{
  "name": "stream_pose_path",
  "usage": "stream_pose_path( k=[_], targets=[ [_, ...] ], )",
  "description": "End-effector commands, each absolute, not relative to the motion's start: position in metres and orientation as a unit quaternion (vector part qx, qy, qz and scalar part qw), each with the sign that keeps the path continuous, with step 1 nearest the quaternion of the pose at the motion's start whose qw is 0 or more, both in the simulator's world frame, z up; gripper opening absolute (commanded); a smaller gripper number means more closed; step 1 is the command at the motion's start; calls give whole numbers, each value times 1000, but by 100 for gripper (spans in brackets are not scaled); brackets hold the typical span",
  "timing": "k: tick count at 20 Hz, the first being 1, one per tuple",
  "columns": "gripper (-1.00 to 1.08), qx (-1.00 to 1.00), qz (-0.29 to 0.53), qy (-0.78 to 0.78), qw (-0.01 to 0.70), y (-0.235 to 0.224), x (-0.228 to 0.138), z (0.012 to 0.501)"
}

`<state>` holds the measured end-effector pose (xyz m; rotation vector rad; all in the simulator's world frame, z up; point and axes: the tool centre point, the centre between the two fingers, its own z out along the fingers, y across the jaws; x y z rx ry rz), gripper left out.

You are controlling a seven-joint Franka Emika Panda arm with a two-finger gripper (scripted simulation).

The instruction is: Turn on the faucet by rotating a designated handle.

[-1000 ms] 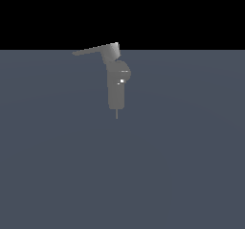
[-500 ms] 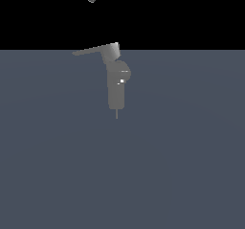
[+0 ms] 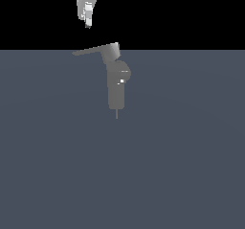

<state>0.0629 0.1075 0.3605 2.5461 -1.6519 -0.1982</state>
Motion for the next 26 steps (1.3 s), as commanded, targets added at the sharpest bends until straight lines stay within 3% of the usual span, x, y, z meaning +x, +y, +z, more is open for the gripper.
stream_pose_path(
  k=[1,14,26],
  targets=[
    [-100,821,-65,-565,54,116,74,345],
    [-100,753,-66,-650,70,149,111,277],
    [-100,739,-65,-667,74,156,117,262]
  ],
)
